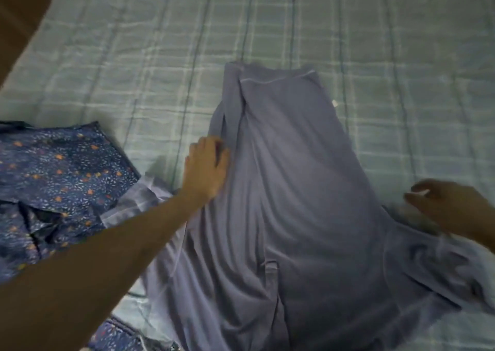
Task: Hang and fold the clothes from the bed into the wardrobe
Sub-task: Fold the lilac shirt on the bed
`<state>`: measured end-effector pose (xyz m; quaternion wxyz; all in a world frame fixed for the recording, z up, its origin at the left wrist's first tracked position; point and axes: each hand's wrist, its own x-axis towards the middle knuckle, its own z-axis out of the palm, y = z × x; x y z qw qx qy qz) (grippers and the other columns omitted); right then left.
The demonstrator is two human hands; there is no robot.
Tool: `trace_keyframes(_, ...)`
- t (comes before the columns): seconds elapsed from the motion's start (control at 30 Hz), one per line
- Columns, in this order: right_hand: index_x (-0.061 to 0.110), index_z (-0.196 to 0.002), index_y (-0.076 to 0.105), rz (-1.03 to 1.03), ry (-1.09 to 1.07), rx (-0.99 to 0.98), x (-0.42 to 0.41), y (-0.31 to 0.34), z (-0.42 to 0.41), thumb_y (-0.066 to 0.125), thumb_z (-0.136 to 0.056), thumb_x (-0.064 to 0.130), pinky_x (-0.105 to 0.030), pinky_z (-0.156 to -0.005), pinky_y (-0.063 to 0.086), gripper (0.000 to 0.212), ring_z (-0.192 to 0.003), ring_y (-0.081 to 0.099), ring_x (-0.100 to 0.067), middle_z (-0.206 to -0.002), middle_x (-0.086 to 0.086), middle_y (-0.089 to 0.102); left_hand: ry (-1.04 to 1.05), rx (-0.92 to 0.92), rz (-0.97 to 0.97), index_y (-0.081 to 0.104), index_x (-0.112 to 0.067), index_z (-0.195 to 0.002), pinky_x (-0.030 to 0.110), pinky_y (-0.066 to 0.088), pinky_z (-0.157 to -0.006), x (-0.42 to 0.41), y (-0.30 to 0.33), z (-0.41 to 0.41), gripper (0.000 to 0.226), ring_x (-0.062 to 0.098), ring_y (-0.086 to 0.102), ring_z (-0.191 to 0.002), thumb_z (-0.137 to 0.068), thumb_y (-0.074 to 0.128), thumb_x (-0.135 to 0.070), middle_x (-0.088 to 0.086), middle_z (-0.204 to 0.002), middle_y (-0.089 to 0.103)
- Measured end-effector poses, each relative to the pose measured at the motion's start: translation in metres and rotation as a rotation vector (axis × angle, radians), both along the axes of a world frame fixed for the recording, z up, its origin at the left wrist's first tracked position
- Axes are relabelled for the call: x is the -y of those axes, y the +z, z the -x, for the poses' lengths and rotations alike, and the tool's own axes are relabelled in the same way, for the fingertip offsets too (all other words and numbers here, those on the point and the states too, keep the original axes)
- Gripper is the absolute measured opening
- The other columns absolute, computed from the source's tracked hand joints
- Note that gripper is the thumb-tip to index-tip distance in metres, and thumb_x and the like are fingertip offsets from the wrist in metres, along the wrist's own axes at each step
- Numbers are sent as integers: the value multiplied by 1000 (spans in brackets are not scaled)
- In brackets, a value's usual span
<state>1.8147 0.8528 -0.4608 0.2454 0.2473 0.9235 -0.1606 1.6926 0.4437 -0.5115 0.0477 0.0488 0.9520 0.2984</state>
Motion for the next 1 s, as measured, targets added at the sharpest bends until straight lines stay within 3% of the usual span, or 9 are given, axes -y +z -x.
trace_keyframes(0.1, 14, -118, 60, 108, -109, -163, 46, 0, 84, 60, -93, 37, -32, -81, 40, 34, -86, 54, -26, -109, -8, 62, 214, 143, -161, 63, -7, -101, 26, 41, -76, 9, 12, 78, 28, 29, 62, -95, -95, 51, -31, 11, -97, 67)
trace_keyframes(0.23, 13, -121, 58, 176, -227, -302, 66, -20, 184, 62, -89, 44, -37, -88, 48, 45, -96, 62, -30, -111, -8, 65, 216, 264, -116, 66, -10, -99, 23, 39, -67, 1, 17, 159, 39, 16, 59, -82, -91, 58, -47, 2, -91, 67)
trace_keyframes(0.3, 12, -106, 65, 227, -269, -317, 75, -30, 223, 64, -84, 53, -41, -92, 50, 47, -96, 64, -32, -103, -10, 68, 181, 361, -137, 66, -11, -95, 19, 41, -64, -9, 7, 182, 48, 13, 59, -77, -80, 68, -57, 1, -87, 64)
trace_keyframes(0.37, 11, -85, 68, 260, -280, -341, 84, -46, 244, 68, -81, 54, -36, -76, 51, 43, -81, 63, -27, -82, -8, 67, 74, 332, -107, 64, -12, -81, 22, 43, -76, -17, -8, 192, 52, 16, 57, -83, -65, 74, -61, 3, -86, 56)
trace_keyframes(0.47, 4, -80, 65, 184, -338, -469, 87, -64, 250, 62, -89, 34, -34, -66, 43, 32, -79, 61, -32, -77, -14, 65, 47, 227, -217, 47, -16, -57, 27, 34, -59, -17, -22, 195, 37, 13, 43, -58, -80, 73, -29, -2, -60, 45)
trace_keyframes(0.6, -2, -104, 61, 62, -647, -655, 39, -61, 253, 45, -98, 26, -42, -91, 41, 33, -105, 57, -42, -110, -27, 63, 309, 213, -439, 48, -20, -70, 32, 35, -63, 9, -27, 208, 27, 16, 44, -67, -96, 55, -19, 0, -68, 49)
trace_keyframes(0.77, 1, -106, 64, -46, -672, -565, -17, -62, 247, 46, -91, 37, -50, -94, 46, 43, -103, 60, -45, -109, -27, 65, 436, 373, -686, 61, -16, -89, 26, 48, -67, 39, -18, 234, 8, 21, 60, -78, -92, 60, -10, 7, -83, 62)
trace_keyframes(0.87, 5, -100, 69, 44, -654, -474, -66, -90, 240, 49, -75, 41, -55, -91, 51, 48, -97, 64, -43, -101, -24, 68, 374, 702, -849, 66, -5, -114, 31, 53, -82, 40, -2, 232, 33, 29, 66, -105, -91, 60, -28, 16, -115, 68)
trace_keyframes(1.0, 5, -110, 67, 263, -760, -473, -27, -53, 242, 63, -69, 57, -48, -94, 51, 67, -100, 62, -28, -105, -9, 65, 408, 1039, -570, 63, 4, -98, 37, 47, -72, 39, 23, 246, 76, 27, 73, -71, -91, 37, -66, 16, -83, 75)
